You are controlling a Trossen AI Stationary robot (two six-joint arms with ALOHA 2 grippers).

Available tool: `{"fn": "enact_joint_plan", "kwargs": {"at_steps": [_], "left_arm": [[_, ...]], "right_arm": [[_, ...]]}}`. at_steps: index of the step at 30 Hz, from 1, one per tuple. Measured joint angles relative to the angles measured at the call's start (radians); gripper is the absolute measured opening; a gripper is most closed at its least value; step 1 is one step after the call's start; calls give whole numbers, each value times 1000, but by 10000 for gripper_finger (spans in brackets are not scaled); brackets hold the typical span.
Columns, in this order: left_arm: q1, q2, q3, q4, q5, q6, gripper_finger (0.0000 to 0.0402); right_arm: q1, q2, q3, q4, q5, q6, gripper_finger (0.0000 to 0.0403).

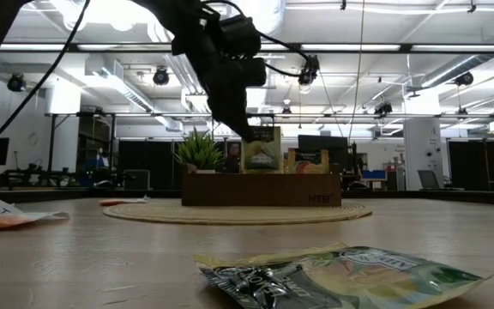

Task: Pick & Place Tea
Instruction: Put the yellow tea bag into the middle section of the wooden organizer

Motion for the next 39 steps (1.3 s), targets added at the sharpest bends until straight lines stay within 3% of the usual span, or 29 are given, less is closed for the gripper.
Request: {"fn": "enact_joint_plan", "kwargs": {"at_steps": [23,39], "left_arm": [[0,8,-46,55,4,-26,11],[0,10,-46,64,-41,-43,109]], "right_arm": [[0,0,0,1,1,0,113],[0,0,0,1,10,0,104]]}}
